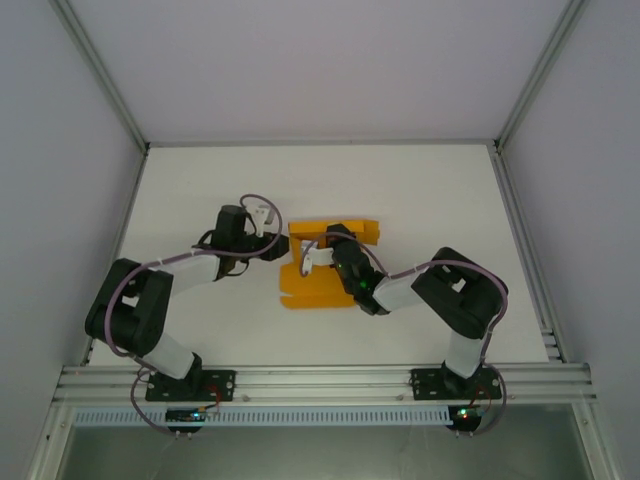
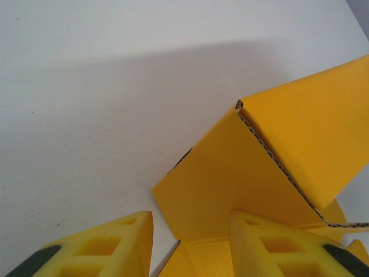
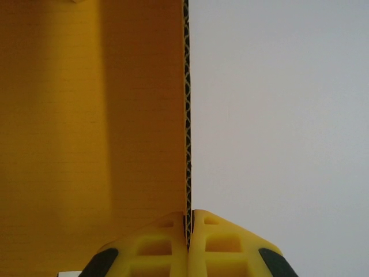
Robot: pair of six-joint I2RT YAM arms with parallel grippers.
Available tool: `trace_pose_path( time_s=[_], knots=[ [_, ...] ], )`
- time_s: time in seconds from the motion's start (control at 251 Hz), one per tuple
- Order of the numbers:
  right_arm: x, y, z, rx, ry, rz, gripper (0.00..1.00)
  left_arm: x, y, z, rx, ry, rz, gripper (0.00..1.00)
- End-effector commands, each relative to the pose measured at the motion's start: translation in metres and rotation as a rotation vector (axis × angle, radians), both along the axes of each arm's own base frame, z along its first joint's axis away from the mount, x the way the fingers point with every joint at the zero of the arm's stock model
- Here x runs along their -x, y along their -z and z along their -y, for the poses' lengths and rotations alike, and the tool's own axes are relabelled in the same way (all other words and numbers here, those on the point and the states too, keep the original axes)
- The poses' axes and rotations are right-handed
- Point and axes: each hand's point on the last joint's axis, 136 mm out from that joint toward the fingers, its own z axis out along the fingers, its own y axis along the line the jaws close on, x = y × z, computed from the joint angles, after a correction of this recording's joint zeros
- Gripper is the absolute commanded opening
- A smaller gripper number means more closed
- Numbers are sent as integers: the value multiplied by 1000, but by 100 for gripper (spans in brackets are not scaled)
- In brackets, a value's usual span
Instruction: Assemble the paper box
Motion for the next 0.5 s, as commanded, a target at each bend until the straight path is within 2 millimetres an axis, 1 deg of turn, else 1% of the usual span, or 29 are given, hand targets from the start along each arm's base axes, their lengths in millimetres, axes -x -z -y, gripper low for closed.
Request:
trace_pose_path(
  time_s=[0.0, 0.092, 0.259, 0.359, 0.499],
  knots=[
    [-2, -16, 0, -36, 20, 55, 0, 7, 4, 7, -27, 52, 35, 40],
    [-5, -18, 6, -26, 38, 63, 0, 10, 5, 4, -31, 46, 55, 40],
    [-6, -18, 8, -24, 45, 45, 0, 9, -8, 2, -33, 41, 122, 40],
    [-6, -15, 6, -22, 37, 40, 0, 2, -16, 0, -49, 30, 172, 39],
    [-7, -8, 2, -20, 36, 37, 0, -6, -26, 8, -50, 51, 237, 39]
  ],
)
